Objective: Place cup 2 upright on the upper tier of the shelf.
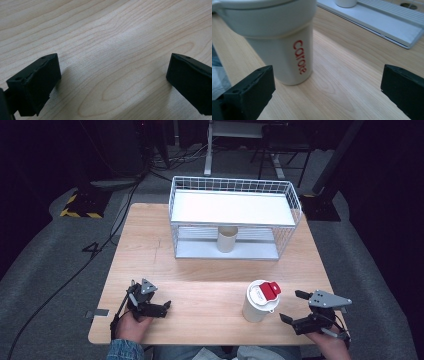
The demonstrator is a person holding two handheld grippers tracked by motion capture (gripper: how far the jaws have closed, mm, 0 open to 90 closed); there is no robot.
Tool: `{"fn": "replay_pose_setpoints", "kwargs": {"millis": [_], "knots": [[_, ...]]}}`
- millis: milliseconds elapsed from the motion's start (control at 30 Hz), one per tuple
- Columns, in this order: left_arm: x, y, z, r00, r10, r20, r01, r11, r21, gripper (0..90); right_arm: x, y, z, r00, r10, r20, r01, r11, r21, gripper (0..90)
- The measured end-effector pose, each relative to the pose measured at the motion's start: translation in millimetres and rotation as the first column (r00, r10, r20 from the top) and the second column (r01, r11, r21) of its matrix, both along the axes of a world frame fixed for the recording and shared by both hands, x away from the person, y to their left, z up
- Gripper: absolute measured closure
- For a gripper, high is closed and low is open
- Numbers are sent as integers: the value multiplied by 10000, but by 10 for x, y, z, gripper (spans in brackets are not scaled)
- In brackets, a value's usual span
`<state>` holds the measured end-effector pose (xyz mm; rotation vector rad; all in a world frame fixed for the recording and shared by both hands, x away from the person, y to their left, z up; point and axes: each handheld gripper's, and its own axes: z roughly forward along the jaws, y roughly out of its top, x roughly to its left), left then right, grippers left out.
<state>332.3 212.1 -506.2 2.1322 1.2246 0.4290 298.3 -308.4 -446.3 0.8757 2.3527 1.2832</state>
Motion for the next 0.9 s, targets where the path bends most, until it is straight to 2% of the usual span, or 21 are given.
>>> {"fn": "replay_pose_setpoints", "kwargs": {"millis": [267, 367, 500, 733, 900], "knots": [[-4, -8, -1, 10000, 92, 8, -92, 10000, 0, 0, 0, 197, 23, 9972, 732, 128, -737, 9966, 374, 0], [-10, -11, 0, 9999, 112, -14, -112, 9999, -4, 0, 24, 269, 2, 9946, 1009, 244, -1021, 9932, 560, 0], [-14, -13, 0, 9999, 136, 12, -136, 9999, 24, 0, 65, 337, -37, 9915, 1289, 148, -1297, 9881, 824, 0], [-14, -14, 0, 9999, 150, 11, -150, 9999, 21, 0, 107, 449, -88, 9855, 1650, 386, -1680, 9808, 991, 0], [-14, -14, 0, 9999, 148, 14, -148, 9999, 27, 0, 151, 499, -140, 9798, 1952, 435, -1992, 9715, 1285, 0]]}}
